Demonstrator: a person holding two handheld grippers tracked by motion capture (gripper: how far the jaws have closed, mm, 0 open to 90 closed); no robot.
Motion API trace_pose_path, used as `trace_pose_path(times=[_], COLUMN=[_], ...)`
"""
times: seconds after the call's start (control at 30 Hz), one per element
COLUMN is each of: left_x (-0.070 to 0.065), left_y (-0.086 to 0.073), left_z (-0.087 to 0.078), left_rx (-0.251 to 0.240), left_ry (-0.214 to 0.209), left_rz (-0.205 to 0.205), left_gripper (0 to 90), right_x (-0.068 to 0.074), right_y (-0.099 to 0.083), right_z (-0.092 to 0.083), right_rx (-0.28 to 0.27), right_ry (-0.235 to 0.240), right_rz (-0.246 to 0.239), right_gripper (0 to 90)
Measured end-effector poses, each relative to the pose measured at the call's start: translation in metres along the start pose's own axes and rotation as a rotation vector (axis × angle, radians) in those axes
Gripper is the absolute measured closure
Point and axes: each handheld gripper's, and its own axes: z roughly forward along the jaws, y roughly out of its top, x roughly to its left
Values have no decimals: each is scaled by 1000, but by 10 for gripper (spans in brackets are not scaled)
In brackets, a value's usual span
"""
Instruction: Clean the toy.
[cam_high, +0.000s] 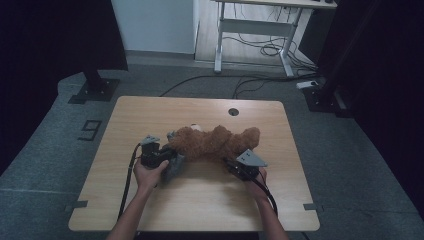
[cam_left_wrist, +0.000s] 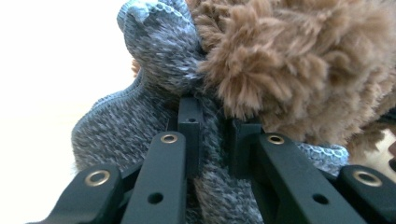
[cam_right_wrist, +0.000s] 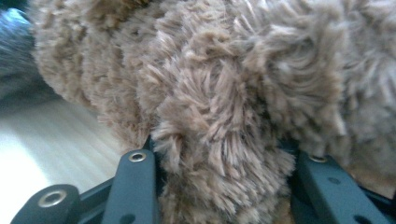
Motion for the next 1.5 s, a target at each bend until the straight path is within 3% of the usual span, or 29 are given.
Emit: trace_pose_path(times=[0.1,0.2,0.33,0.43,0.5,0.6,0.73,0.83,0.9,1.03,1.17,1.3,1.4,1.5], left_x=[6,13,17,8,-6,-31,-57,-65,-65,-59,-60,-60,-58,-58], left_y=[-7,-11,-1,17,29,44,52,49,43,32,19,7,-1,-6], left_z=[-2,-15,-50,-72,-76,-66,-32,-7,2,-1,-8,-12,-14,-16], left_rx=[6,-15,-105,-165,-177,-158,-95,-25,-16,-41,-53,-63,-74,-81], left_ry=[-10,-34,-8,-14,-20,-36,-58,-43,-10,-43,-75,-100,-112,-127], left_rz=[-14,-44,-35,-5,38,103,151,163,167,133,130,128,127,115], left_gripper=[771,760,761,761,757,754,750,750,748,754,755,756,756,757], right_x=[-1,4,11,13,13,15,15,16,16,8,-3,-11,-14,-12], right_y=[-7,-13,-20,-24,-26,-29,-31,-29,-28,-26,-19,0,16,20], right_z=[3,-2,-11,-16,-19,-22,-24,-26,-29,-47,-77,-99,-99,-79], right_rx=[28,65,88,98,91,82,79,84,93,59,-7,-56,-40,40], right_ry=[9,31,45,51,52,49,57,68,78,87,90,105,112,138], right_rz=[-20,-44,-82,-77,-74,-57,-49,-37,-18,81,176,208,210,214], right_gripper=[531,491,451,423,404,384,350,301,273,218,153,144,145,146])
